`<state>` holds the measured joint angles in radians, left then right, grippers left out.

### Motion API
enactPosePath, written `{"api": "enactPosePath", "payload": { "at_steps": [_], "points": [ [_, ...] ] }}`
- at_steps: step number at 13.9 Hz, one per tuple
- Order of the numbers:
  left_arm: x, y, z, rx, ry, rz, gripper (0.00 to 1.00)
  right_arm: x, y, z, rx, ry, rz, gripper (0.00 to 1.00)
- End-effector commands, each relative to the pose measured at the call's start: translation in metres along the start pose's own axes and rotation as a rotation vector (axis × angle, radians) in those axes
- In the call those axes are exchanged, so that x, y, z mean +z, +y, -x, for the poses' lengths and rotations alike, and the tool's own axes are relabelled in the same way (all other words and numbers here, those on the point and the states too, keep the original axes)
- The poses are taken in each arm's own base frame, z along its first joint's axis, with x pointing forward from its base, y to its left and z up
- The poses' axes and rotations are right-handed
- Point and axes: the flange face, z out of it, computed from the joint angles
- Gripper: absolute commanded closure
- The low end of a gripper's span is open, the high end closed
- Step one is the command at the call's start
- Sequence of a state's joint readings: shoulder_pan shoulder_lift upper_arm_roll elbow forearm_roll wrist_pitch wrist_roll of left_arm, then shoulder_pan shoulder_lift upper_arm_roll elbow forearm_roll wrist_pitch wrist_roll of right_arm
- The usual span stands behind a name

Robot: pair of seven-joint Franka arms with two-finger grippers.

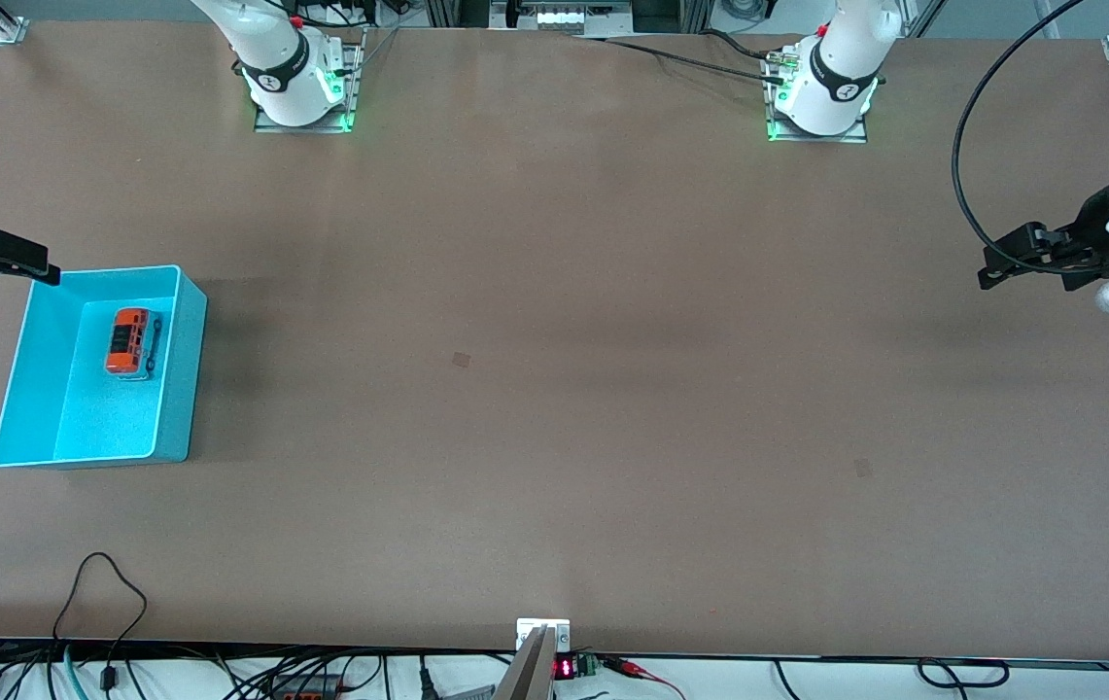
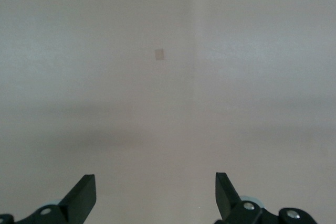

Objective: Wind up bus and store in blue box

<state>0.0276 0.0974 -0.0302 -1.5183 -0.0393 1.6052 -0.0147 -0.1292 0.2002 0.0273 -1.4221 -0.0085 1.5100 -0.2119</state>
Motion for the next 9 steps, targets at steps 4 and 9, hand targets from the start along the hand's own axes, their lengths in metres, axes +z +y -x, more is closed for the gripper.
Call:
{"api": "enactPosePath", "payload": {
  "at_steps": [4,9],
  "points": [
    [-0.0079,-0.0012,0.005,0.007,0.012,-0.009,0.0,-0.0051,-0.0134,0.0385,0.007,-0.026,0.016,0.0],
    [-0.0088,-0.0012,0.0069,0.007,0.006,-0.009,0.0,-0.0048,-0.0122,0.0363,0.008,-0.019,0.016,0.0]
  ]
}}
